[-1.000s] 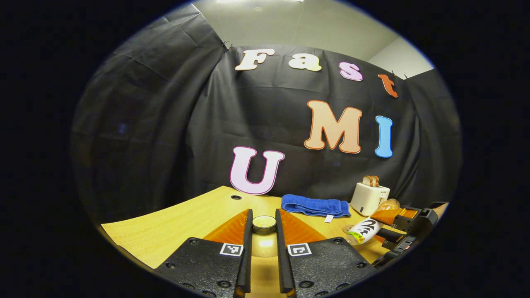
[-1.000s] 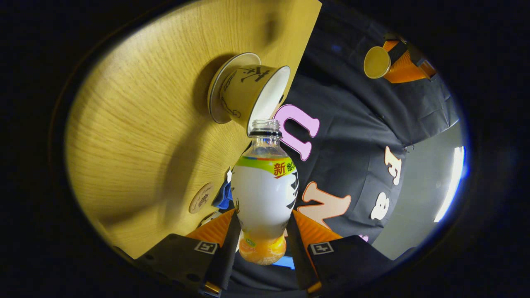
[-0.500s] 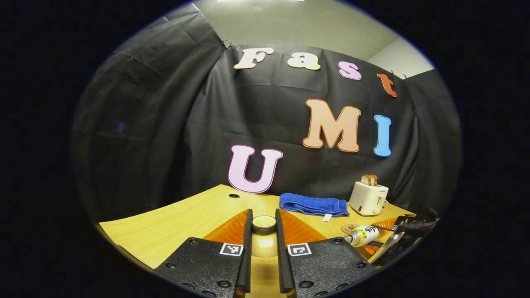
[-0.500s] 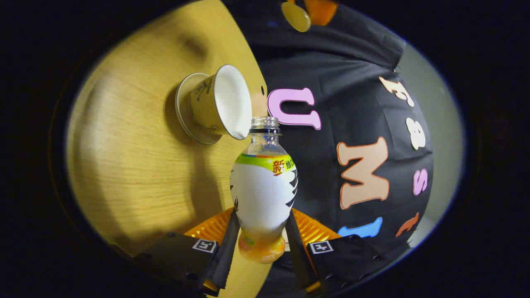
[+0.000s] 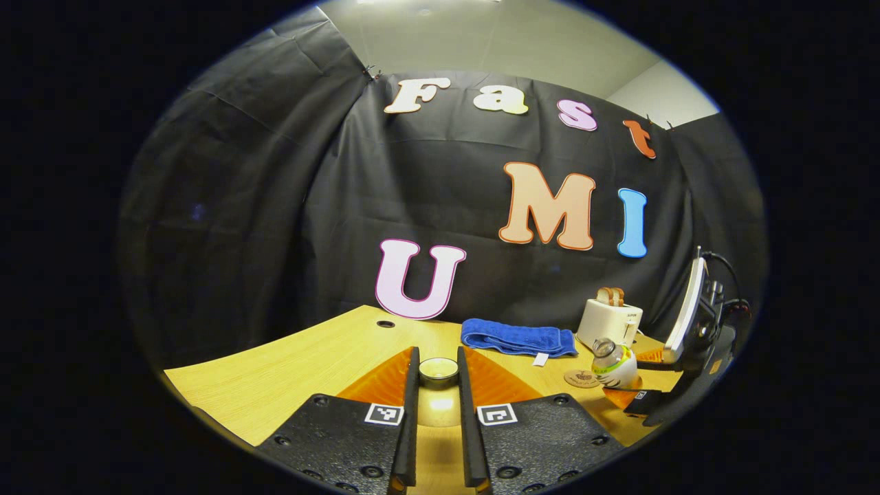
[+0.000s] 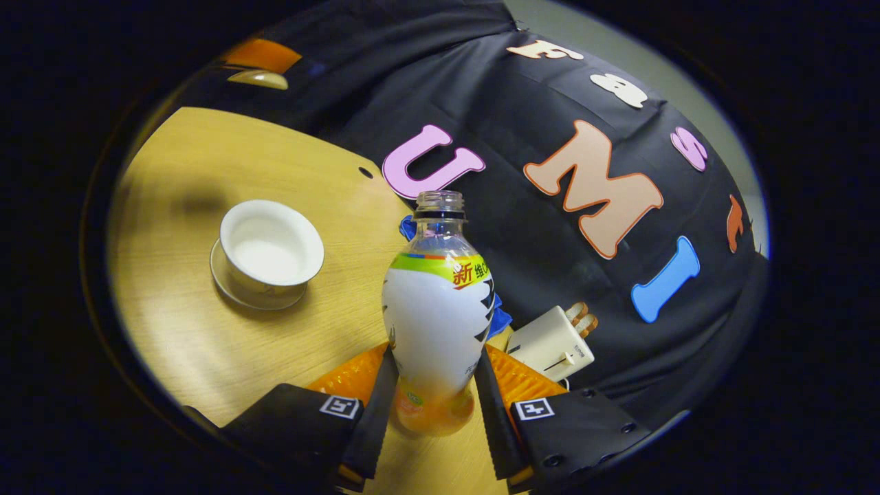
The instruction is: Open the teacup lid with one hand, grasp the water bottle and pour water into the teacup with the other hand; after pouring, place the water bottle on the coaster and then close the teacup lid.
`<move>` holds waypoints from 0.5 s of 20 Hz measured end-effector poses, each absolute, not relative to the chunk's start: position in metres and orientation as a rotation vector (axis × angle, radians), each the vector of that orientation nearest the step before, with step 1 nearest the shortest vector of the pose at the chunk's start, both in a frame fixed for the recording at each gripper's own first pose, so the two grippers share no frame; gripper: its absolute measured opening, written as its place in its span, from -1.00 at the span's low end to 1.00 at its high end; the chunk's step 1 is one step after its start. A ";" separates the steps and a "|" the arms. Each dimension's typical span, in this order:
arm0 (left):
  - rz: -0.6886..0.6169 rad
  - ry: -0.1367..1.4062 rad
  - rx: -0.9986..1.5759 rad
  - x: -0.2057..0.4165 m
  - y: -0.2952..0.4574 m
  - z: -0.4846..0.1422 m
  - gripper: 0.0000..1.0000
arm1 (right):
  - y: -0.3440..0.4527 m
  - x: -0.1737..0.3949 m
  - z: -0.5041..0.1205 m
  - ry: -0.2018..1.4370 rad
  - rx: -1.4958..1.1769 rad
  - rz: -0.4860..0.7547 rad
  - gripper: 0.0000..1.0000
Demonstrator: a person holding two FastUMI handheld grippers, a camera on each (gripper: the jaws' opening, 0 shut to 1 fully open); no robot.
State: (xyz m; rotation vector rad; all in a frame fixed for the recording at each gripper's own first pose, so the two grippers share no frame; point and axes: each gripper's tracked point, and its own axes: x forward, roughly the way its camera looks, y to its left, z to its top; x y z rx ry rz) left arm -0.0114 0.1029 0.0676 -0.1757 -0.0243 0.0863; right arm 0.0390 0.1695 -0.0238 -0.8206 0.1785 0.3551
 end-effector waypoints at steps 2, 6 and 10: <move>0.075 -0.023 -0.174 -0.012 0.099 0.068 -0.53 | 0.164 0.042 -0.019 0.180 -0.748 0.353 0.28; 0.053 -0.023 -0.168 -0.012 0.091 0.068 -0.52 | 0.159 0.064 -0.016 0.217 -0.555 0.351 0.39; 0.035 -0.013 -0.167 -0.011 0.084 0.066 -0.52 | 0.150 0.082 -0.011 0.207 -0.467 0.332 0.36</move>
